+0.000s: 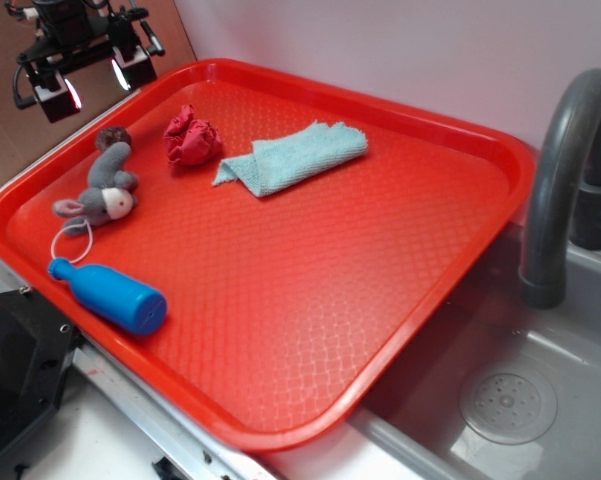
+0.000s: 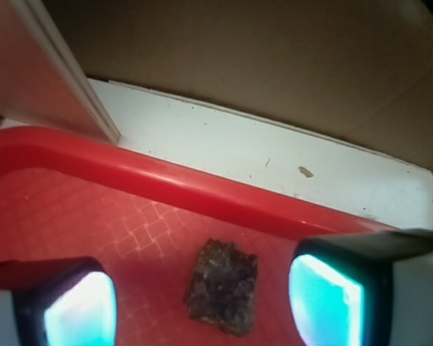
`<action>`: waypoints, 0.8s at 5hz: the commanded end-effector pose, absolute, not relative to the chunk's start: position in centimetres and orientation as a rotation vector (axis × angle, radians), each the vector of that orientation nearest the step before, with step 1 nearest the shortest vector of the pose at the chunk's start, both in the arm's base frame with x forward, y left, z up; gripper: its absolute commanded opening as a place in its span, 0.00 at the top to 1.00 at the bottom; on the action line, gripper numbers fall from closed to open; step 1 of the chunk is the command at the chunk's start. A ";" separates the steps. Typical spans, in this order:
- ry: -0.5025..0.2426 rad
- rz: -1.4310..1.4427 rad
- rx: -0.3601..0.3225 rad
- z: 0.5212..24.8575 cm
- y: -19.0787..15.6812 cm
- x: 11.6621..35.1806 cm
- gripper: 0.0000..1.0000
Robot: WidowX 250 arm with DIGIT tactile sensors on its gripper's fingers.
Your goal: Grab the rock.
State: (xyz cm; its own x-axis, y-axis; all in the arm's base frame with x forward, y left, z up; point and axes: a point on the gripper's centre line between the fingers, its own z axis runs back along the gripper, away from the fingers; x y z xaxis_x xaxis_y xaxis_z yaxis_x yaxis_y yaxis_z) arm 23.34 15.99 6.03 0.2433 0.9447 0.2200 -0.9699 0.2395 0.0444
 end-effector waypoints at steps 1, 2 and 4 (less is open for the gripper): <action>-0.180 1.342 0.199 5.7 16.5 22.6 0.00; -0.157 1.349 0.200 4.7 16.4 21.9 0.00; -0.141 1.341 0.229 3.7 15.6 20.9 0.00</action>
